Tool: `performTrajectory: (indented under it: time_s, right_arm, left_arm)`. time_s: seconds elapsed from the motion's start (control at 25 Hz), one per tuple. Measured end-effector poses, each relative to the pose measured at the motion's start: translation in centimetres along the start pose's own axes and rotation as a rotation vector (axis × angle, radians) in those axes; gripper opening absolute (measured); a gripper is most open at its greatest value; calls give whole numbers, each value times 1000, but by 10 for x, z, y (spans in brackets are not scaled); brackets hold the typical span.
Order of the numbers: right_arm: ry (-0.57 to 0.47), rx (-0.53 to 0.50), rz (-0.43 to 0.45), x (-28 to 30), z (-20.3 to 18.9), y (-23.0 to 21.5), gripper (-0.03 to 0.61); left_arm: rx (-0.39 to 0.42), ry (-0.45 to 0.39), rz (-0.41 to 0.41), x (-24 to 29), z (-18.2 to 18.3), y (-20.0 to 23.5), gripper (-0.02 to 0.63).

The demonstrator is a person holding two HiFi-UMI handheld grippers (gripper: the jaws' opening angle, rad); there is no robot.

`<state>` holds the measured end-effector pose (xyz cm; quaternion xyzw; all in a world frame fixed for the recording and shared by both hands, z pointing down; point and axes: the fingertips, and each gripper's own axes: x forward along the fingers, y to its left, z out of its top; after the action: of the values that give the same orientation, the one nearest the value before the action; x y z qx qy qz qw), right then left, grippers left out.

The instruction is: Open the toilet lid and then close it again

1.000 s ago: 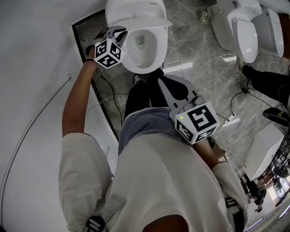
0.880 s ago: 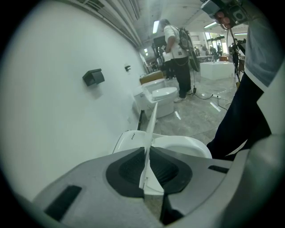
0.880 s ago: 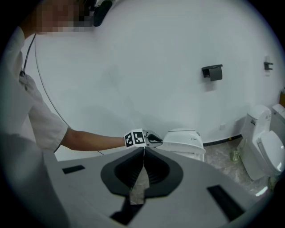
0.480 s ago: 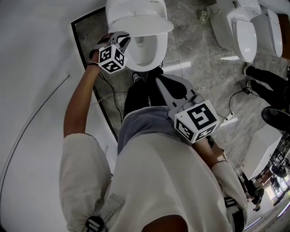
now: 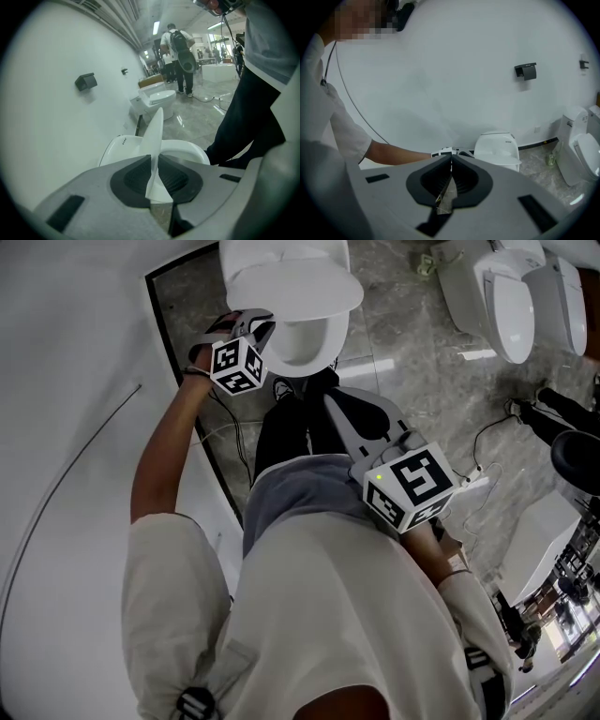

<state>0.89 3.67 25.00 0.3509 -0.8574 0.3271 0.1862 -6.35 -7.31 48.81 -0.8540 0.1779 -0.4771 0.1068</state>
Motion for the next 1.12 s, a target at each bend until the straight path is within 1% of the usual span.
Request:
performTrajectory:
  time_s: [0.16, 0.28, 0.52, 0.68, 0.92, 1.12]
  right_arm:
    - [7, 4, -4, 0, -5, 4, 11]
    - [8, 16, -6, 3, -9, -1, 11]
    - [22, 31, -6, 15, -34, -8, 11]
    - [24, 38, -6, 17, -33, -13, 11]
    - [34, 70, 14, 26, -32, -9, 11]
    - [58, 76, 8, 32, -35, -10, 11]
  left_arm:
    - [20, 3, -14, -2, -4, -14, 37]
    - [19, 0, -14, 4, -6, -20, 38]
    - [6, -13, -18, 18, -20, -45, 40]
    - [13, -12, -26, 19, -20, -54, 41]
    - [-8, -11, -40, 15, -25, -70, 48]
    - [-19, -28, -65, 19, -28, -86, 52]
